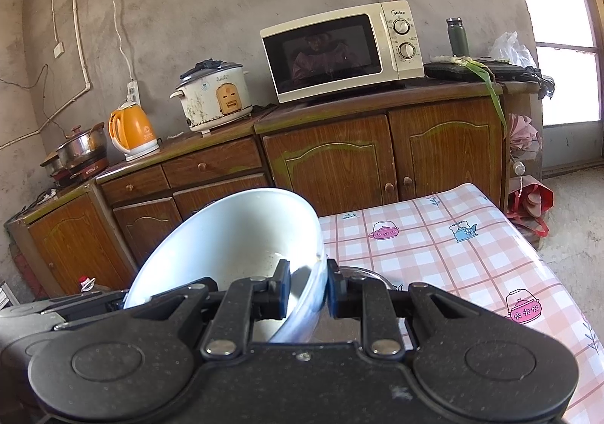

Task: Organize plates and bowls

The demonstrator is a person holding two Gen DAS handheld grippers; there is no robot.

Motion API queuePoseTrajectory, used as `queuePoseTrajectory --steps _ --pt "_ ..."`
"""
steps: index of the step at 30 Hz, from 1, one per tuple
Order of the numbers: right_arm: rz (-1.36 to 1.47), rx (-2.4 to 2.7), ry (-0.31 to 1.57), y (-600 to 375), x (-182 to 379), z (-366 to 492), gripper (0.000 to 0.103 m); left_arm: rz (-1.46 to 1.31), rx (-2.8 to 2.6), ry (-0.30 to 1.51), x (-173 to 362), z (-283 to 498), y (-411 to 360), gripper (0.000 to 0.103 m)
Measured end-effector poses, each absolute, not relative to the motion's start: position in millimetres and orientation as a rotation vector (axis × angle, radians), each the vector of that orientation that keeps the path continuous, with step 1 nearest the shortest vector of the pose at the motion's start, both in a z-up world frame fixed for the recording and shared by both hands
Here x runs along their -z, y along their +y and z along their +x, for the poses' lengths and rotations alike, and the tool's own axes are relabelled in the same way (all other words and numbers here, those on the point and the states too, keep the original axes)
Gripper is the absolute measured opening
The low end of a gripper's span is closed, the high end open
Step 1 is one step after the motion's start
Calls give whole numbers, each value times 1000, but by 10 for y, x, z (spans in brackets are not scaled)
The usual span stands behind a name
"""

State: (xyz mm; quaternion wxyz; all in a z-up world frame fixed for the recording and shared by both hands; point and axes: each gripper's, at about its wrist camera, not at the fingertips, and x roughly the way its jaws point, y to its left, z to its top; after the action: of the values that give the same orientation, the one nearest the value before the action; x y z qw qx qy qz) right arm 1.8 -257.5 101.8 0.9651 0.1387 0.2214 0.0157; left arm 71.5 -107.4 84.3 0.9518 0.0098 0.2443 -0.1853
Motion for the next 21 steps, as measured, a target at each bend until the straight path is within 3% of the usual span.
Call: queuePoseTrajectory --steps 21 --pt "288 -33 476 -2591 -963 49 26 24 378 518 -751 704 -1057 23"
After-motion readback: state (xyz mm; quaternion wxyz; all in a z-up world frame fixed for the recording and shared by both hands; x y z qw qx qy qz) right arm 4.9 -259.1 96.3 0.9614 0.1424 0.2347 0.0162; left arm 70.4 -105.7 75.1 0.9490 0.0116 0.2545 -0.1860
